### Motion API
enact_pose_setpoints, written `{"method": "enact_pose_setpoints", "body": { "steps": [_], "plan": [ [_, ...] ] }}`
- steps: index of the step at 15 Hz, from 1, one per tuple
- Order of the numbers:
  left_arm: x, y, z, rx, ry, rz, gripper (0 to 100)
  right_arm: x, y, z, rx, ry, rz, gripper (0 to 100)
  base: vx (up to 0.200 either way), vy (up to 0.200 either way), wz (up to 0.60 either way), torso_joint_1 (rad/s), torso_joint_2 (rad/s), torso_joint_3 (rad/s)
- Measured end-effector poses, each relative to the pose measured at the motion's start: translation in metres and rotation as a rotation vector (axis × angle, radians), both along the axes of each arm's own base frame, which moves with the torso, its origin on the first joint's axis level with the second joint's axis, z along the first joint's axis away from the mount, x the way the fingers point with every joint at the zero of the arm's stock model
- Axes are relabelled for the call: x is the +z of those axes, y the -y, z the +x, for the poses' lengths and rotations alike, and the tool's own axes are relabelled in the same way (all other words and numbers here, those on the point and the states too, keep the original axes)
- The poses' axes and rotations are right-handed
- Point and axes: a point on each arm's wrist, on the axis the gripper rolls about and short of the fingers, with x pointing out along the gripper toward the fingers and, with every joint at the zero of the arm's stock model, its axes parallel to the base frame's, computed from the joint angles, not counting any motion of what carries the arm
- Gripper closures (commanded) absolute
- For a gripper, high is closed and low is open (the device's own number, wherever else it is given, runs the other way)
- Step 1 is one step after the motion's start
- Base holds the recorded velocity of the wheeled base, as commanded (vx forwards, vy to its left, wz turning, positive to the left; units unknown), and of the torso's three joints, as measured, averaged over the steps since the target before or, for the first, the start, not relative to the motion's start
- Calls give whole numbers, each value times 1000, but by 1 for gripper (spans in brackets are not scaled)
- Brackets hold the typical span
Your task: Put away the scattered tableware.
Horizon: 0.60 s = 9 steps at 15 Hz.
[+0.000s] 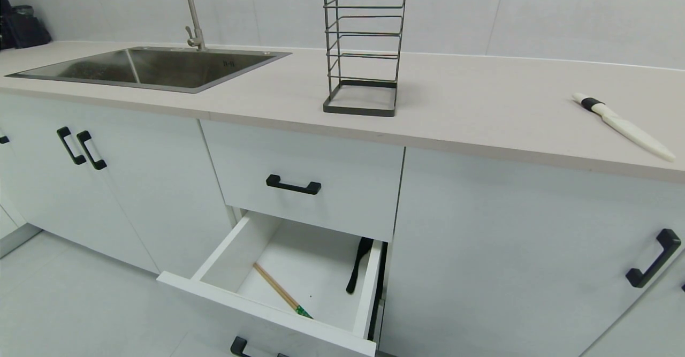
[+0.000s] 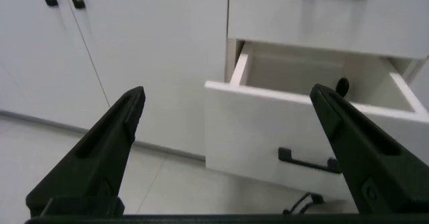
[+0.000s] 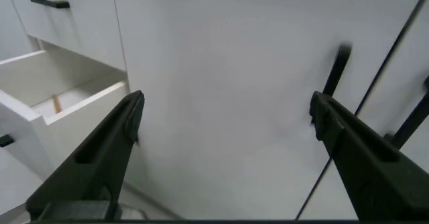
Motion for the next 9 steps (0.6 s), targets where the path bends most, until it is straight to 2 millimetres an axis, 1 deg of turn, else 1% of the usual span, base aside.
{"method": "enact_pose_setpoints", "body": {
  "steps": [1, 2, 3, 4, 5, 6, 8, 9],
  "plan": [
    [6, 0, -1, 0, 44, -4, 0, -5, 1, -1, -30, -26, 3, 0, 0, 0, 0, 0, 0, 0],
    [24, 0, -6, -2, 139, -13, 0, -5, 1, -2, -64, -18, 3, 0, 0, 0, 0, 0, 0, 0],
    [47, 0, -13, -5, 230, -21, 0, -6, 2, -2, -84, -12, -2, 0, 0, 0, 0, 0, 0, 0],
    [68, 0, -21, -12, 282, -29, 0, -6, 3, -2, -120, -4, -11, 0, 0, 0, 0, 0, 0, 0],
    [74, -1, -22, -21, 245, -35, 0, -8, 4, -2, -184, -20, -18, 0, 0, 0, 0, 0, 0, 0],
    [74, -1, -21, -37, 170, -41, 0, -10, 5, -3, -225, -32, -8, 0, 0, 0, 0, 0, 0, 0],
    [67, -3, -17, -84, 19, -54, 0, -11, 5, -3, -232, -41, 28, 0, 0, 0, 0, 0, 0, 0],
    [63, -4, -12, -133, -78, -57, 0, -11, 5, -3, -233, -41, 32, 0, 0, 0, 0, 0, 0, 0]
  ]
}}
